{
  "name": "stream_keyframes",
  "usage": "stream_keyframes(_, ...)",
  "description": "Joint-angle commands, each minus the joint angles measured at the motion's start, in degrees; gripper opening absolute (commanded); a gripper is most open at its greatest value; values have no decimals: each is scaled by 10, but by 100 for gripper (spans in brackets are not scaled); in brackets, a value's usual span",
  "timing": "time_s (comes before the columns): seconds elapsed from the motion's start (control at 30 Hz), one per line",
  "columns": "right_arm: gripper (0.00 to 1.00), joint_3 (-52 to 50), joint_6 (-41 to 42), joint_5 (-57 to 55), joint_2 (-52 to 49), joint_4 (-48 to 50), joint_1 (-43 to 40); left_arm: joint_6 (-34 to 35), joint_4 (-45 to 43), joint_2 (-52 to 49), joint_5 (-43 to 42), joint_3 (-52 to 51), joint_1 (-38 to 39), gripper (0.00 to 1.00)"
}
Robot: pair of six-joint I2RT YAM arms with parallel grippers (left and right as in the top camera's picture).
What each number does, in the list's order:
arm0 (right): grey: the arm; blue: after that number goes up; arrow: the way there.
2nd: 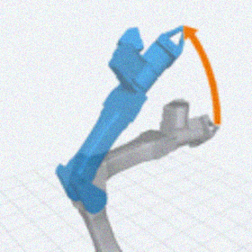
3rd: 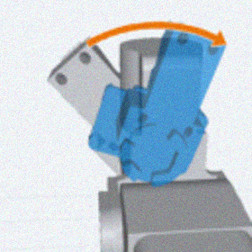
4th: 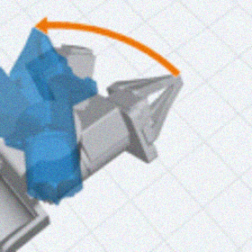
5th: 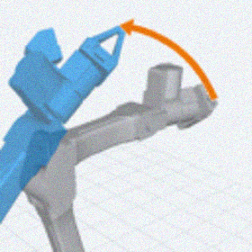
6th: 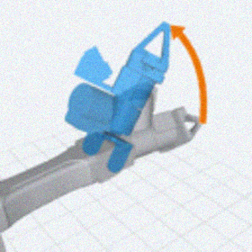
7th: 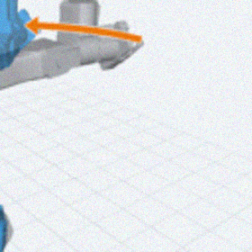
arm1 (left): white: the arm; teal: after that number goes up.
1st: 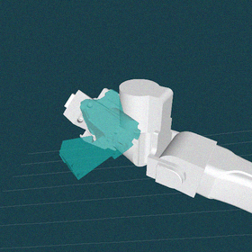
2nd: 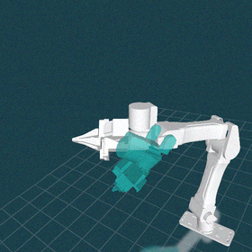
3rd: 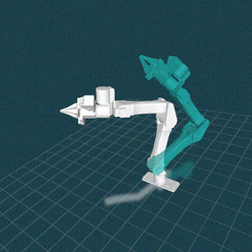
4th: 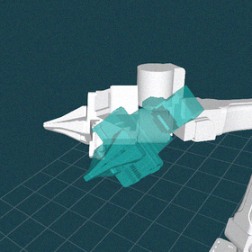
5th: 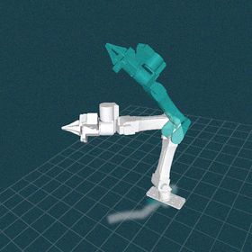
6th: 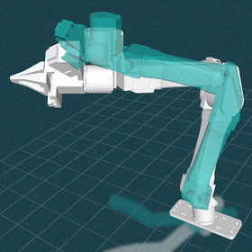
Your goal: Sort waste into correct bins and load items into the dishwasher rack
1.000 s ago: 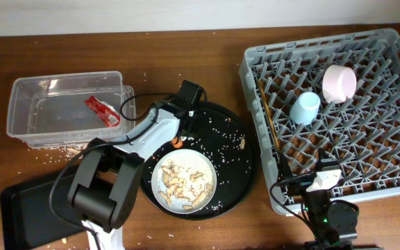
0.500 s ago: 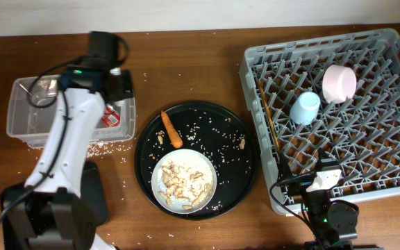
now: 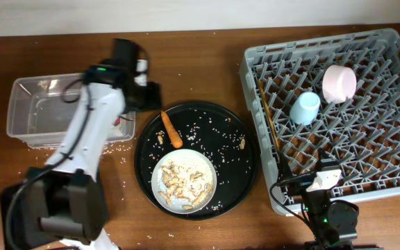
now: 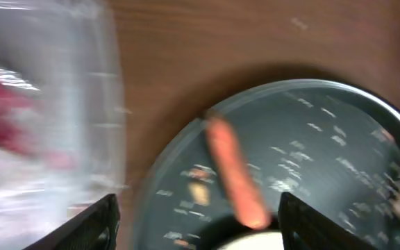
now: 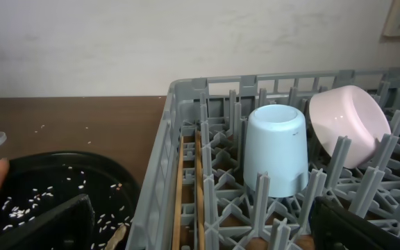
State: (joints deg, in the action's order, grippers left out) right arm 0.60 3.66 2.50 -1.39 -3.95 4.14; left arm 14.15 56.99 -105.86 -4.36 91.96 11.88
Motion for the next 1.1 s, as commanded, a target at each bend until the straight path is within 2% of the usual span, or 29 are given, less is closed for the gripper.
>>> stream_keyframes(0.0, 98, -3, 2, 5, 3, -2, -4, 79, -8, -24, 13, -29, 61, 64)
stream_keyframes(0.1, 98, -3, 2, 5, 3, -2, -4, 116, -33, -63, 9, -46, 89, 61)
stream_keyframes(0.27, 98, -3, 2, 5, 3, -2, -4, 162, -34, -123, 10, -46, 101, 47)
stream_keyframes(0.5, 98, -3, 2, 5, 3, -2, -4, 182, -40, -159, 29, -46, 101, 48)
stream_keyframes(0.53, 98, -3, 2, 5, 3, -2, -4, 182, -40, -165, 28, -46, 101, 44)
stream_keyframes(0.6, 98, -3, 2, 5, 3, -2, -4, 182, -40, -169, 28, -46, 101, 26)
stream_keyframes(0.73, 98, -3, 2, 5, 3, -2, -4, 179, -33, -160, 29, -31, 93, 13)
stream_keyframes(0.8, 98, -3, 2, 5, 3, -2, -4, 170, -17, -151, 29, -14, 84, 9)
stream_keyframes(0.9, 98, -3, 2, 5, 3, -2, -4, 148, 26, -126, 36, 29, 65, 8)
stream_keyframes(1.07, 98, -3, 2, 5, 3, -2, -4, 145, 140, -53, 123, 113, 43, 9)
